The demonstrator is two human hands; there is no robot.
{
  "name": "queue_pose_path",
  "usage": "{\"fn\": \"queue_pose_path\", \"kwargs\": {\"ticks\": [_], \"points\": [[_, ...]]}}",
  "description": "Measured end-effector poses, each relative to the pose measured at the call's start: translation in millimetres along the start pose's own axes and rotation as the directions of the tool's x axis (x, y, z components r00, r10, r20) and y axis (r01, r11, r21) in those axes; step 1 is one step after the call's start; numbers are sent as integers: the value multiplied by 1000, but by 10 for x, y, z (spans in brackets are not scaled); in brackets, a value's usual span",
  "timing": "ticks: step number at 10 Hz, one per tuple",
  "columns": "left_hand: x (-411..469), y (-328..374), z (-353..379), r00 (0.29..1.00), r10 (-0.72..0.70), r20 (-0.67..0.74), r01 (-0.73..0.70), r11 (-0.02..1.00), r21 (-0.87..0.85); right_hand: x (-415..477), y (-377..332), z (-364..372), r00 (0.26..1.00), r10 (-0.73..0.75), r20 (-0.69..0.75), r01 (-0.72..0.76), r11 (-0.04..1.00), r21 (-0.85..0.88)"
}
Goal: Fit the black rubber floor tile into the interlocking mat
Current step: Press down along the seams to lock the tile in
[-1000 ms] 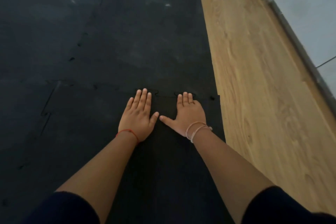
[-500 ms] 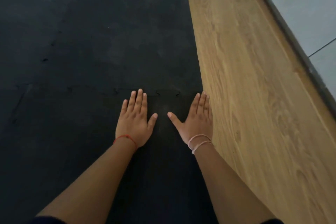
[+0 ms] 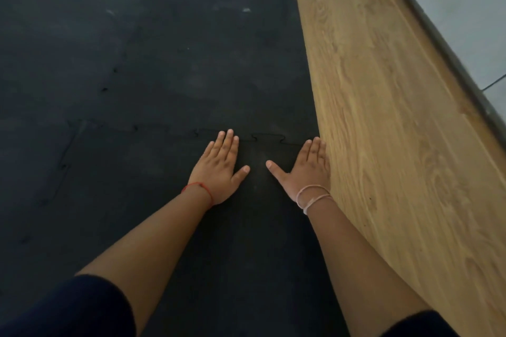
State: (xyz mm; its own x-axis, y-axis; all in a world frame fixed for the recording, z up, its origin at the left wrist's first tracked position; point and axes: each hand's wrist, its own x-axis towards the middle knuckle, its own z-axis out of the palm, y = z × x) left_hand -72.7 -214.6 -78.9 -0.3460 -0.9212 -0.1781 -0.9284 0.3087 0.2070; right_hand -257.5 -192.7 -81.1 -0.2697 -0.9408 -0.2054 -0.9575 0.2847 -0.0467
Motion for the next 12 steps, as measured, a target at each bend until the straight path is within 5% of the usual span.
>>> {"fn": "queue_pose_path", "kwargs": {"ticks": [1, 4, 7, 9, 10, 12], "points": [[-146, -295, -42, 987, -150, -53, 149, 988, -29, -7, -266, 9, 984, -178, 19, 178, 984, -5], [-172, -479, -38, 987, -148, -54, 149, 989, 11, 43, -406, -3, 982, -183, 43, 186, 981, -62], [-218, -461, -245, 974, -163, 159, 175, 982, -68, -3, -515, -171, 981, -80, 177, 112, 977, -183], [-1255, -547, 119, 957, -282, -61, 273, 954, -121, -789, -680, 113, 980, -185, 79, 191, 979, -71], [-1295, -550, 144, 961, -275, -11, 272, 957, -104, -882, -665, 173, 979, -179, 99, 189, 977, -99], [-1207, -687, -413, 931, -163, 327, 197, 978, -74, -854, -707, -228, 936, -160, 313, 178, 984, -30]]}}
